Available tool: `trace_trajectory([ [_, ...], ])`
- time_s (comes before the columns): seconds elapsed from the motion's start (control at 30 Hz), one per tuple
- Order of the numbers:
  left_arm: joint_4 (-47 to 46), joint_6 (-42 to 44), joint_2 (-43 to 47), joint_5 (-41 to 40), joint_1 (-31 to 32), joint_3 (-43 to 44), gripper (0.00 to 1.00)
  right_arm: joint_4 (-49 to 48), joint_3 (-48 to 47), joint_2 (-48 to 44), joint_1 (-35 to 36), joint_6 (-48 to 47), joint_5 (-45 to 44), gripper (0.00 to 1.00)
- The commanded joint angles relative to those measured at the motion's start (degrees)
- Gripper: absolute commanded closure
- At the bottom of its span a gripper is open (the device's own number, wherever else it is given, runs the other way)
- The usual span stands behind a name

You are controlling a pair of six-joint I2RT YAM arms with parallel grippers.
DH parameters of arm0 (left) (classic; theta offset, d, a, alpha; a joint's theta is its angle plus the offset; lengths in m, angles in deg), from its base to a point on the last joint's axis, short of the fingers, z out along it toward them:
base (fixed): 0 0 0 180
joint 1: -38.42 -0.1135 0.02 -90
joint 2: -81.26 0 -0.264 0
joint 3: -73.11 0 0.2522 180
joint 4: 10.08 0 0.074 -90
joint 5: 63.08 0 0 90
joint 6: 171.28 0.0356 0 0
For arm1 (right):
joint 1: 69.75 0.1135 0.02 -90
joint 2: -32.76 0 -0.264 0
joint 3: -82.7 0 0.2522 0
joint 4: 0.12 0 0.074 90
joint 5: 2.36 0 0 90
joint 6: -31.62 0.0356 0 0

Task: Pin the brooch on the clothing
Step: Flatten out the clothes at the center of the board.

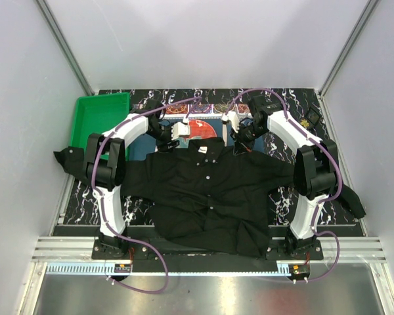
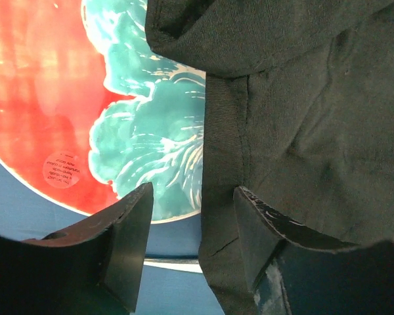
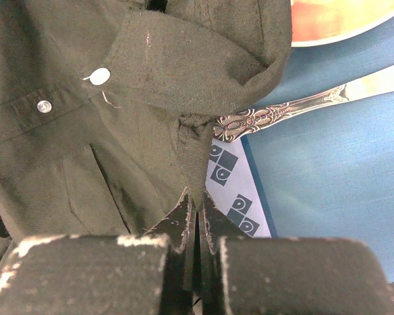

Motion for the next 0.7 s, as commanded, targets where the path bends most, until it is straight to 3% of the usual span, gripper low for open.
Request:
trace_trajectory([
  [0.0, 1.6, 2.5, -1.0, 0.2, 0.3, 3.2, 0.48, 0.1, -0.8, -2.0, 0.2, -1.1, 0.1, 1.0],
  [0.1, 3.1, 3.3, -1.5, 0.4, 0.3, 3.6, 0.52, 0.1, -0.8, -1.9, 0.2, -1.0, 0.1, 1.0],
  [0.27, 3.4, 3.7, -1.3, 1.1, 0.4, 3.5, 0.71, 0.2, -0.9, -1.7, 0.2, -0.9, 0.1, 1.0],
  [0.43, 3.6, 4.2, -0.7, 0.8, 1.2, 2.6, 0.74, 0.2, -0.8, -1.4, 0.2, -1.0, 0.1, 1.0],
  [0.67, 3.8, 3.7, -0.5, 1.0, 1.3, 2.5, 1.0, 0.5, -0.7, -1.7, 0.2, -1.1, 0.1, 1.0],
])
